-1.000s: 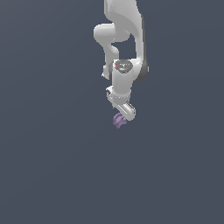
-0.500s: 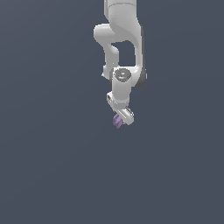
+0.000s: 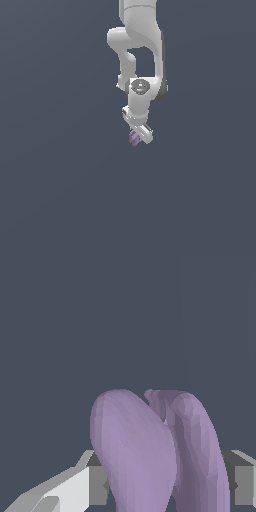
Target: Pick up the object and move it to a goal position.
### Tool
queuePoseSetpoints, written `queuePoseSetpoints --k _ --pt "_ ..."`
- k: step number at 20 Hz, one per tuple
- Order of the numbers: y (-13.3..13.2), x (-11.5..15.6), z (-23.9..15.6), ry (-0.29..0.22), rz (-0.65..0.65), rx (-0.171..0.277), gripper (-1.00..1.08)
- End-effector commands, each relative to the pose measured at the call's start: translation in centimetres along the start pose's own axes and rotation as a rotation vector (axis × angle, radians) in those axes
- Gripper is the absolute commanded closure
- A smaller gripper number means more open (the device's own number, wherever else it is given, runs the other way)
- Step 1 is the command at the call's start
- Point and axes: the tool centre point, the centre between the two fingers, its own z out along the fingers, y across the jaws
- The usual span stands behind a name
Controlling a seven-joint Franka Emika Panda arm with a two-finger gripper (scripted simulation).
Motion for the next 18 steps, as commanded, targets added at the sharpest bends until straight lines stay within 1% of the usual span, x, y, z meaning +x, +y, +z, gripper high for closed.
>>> queuePoseSetpoints --k 1,10,18 --pt "0.2 0.0 0.2 -0.002 0.001 -0.004 1.08" --pt "-0.2 -0.1 -0.8 -0.002 0.001 -0.003 1.08" --pt "-2.0 -0.7 -4.7 -0.001 0.002 -0.004 1.08"
